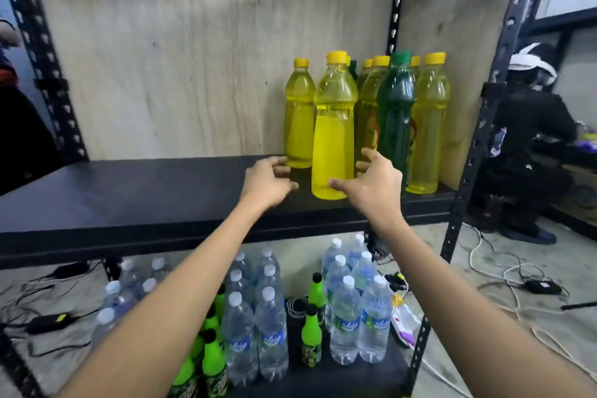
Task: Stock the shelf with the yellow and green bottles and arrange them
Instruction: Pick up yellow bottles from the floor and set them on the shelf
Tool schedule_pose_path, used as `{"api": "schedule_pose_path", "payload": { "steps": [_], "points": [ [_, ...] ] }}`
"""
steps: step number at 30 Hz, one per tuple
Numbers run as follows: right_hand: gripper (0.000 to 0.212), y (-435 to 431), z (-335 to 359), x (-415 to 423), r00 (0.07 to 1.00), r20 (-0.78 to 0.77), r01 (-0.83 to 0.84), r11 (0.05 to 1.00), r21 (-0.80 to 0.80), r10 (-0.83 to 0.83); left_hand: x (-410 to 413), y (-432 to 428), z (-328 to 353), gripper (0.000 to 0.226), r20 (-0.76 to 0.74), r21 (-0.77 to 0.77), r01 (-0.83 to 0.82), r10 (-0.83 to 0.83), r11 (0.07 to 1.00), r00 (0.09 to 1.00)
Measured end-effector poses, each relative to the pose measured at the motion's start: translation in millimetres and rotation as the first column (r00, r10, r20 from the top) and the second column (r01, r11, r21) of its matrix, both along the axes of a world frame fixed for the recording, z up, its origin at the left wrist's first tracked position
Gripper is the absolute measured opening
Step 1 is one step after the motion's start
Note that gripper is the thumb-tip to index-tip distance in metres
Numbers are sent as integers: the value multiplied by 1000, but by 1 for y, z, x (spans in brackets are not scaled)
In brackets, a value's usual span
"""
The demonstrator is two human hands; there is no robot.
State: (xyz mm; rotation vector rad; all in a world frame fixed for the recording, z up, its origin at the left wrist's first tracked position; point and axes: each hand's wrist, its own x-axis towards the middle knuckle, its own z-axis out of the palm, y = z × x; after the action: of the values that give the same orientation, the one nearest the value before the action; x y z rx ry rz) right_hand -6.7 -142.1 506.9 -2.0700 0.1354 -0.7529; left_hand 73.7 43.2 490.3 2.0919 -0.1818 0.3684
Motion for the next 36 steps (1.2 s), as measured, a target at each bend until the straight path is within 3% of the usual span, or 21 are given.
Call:
{"api": "schedule_pose_path", "payload": {
  "steps": [3,6,9,11,14,17,20,26,29,33,36],
  "points": [
    [75,3,-37,-36,997,74,-14,999,41,11,-63,6,-22,49,180,-68,69,-56,995,982],
    [56,6,-88,-64,998,60,-6,996,90,1,-113,9,-62,42,428,-85,64,-21,994,903],
    [39,1,-152,-77,997,-66,36,991,131,-27,-140,7,-121,41,468,-27,36,-19,999,884],
    [37,-8,-196,-77,962,-270,83,982,167,-35,-145,4,-173,39,334,-15,23,-17,1000,943],
    [40,-24,-258,-70,835,-549,205,950,235,-44,-143,0,-259,42,-38,78,40,-37,996,999],
    [43,-37,-313,-62,746,-663,282,931,230,-62,-136,1,-334,37,-275,305,115,-28,945,961],
    [46,-44,-362,-48,682,-727,325,924,204,-79,-126,2,-388,36,-417,425,180,15,887,909],
    [52,-54,-455,-7,538,-832,461,873,158,-133,-93,6,-468,47,-605,565,419,12,711,796],
    [61,-64,-494,12,449,-886,591,782,198,-115,-77,2,-502,48,-651,602,512,5,613,759],
    [64,-76,-539,27,463,-884,706,629,326,-61,-70,-4,-540,49,-685,649,599,19,469,728],
    [63,-82,-554,40,454,-891,740,572,355,-33,-72,-9,-558,42,-657,697,594,26,403,753]
  ]
}}
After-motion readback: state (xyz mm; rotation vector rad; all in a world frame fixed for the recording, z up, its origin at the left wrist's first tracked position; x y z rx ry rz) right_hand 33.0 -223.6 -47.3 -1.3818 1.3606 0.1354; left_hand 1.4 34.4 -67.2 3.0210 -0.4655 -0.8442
